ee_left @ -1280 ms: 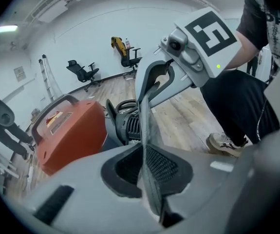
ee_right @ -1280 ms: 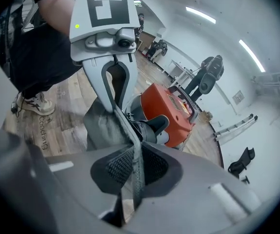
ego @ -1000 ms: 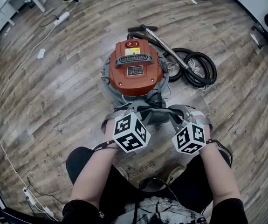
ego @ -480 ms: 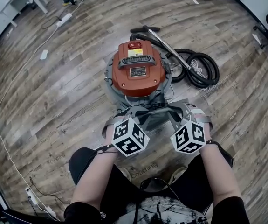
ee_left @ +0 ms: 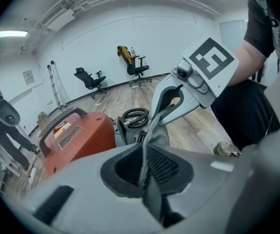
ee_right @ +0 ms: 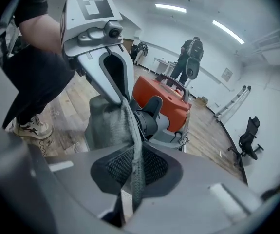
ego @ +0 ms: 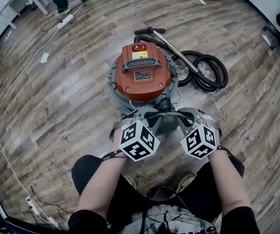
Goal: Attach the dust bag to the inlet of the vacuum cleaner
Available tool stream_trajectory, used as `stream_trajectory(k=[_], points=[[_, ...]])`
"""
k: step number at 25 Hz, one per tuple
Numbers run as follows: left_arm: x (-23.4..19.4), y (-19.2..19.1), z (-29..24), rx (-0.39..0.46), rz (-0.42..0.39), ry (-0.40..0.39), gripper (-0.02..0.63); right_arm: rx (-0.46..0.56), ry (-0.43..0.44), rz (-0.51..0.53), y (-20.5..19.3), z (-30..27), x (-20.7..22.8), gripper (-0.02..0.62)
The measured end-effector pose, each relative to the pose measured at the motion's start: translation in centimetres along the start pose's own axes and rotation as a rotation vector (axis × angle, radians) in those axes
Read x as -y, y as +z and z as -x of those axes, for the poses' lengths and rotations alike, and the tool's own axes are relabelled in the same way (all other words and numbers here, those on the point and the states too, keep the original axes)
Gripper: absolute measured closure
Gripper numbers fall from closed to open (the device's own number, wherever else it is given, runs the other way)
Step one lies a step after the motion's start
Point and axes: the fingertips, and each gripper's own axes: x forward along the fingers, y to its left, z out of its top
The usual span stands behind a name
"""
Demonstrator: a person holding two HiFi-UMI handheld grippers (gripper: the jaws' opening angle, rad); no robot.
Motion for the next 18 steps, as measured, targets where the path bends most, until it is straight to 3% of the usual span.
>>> stream_trajectory(k=[9, 18], points=[[0.0, -2.3, 0.7, 0.036, 0.123, -0.017, 0.575, 0.059, -0.023, 0.017, 3.2, 0.0, 0.4, 0.565], [-0.8, 0.0, -0.4, 0.051, 0.077, -0.005, 0.561, 0.066, 0.006, -0.080, -0.1, 0.0, -0.4, 0.566]])
